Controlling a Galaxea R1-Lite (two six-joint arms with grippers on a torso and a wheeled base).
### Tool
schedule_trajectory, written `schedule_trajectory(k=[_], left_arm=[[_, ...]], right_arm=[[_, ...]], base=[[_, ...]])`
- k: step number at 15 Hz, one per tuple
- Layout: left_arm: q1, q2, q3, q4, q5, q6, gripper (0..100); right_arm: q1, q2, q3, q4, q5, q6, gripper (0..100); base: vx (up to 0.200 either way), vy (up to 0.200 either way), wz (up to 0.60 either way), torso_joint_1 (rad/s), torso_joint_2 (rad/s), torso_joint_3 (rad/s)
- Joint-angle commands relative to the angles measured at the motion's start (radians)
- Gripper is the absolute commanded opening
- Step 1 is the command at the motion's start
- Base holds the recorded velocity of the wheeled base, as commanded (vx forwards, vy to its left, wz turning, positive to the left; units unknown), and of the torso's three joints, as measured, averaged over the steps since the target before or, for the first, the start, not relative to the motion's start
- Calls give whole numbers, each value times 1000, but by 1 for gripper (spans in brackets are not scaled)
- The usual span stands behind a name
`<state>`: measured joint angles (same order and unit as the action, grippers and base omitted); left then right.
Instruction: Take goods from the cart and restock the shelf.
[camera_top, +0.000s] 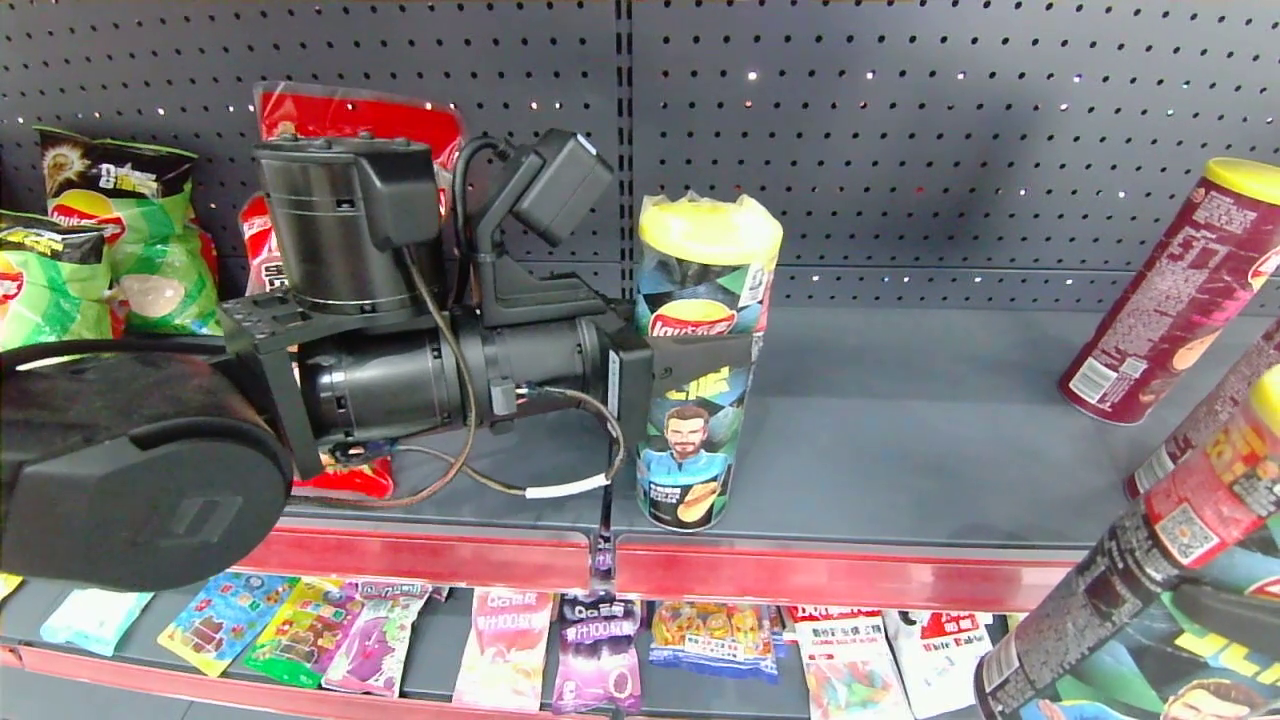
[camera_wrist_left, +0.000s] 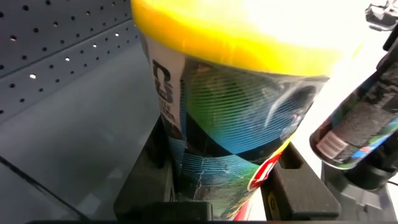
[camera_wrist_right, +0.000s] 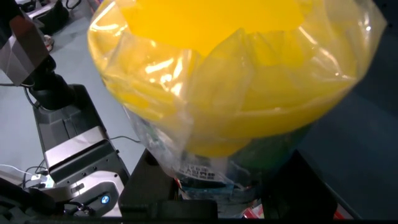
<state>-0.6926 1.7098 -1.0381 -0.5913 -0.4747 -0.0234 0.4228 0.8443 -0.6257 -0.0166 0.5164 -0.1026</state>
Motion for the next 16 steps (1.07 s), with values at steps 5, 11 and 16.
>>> schedule_trajectory(k=[5, 11, 16], left_arm=[[-5, -32, 52, -1, -1, 0, 0], [-7, -29, 53, -2, 4, 0, 100], [-5, -38, 55, -1, 4, -1, 100]], right_arm=[[1, 1, 0, 0, 1, 0, 0], [1, 1, 0, -2, 1, 0, 0], [1, 7, -6, -2, 1, 0, 0]], base=[[0, 0, 0, 0, 0, 0], [0, 0, 0, 0, 0, 0], [0, 0, 0, 0, 0, 0]])
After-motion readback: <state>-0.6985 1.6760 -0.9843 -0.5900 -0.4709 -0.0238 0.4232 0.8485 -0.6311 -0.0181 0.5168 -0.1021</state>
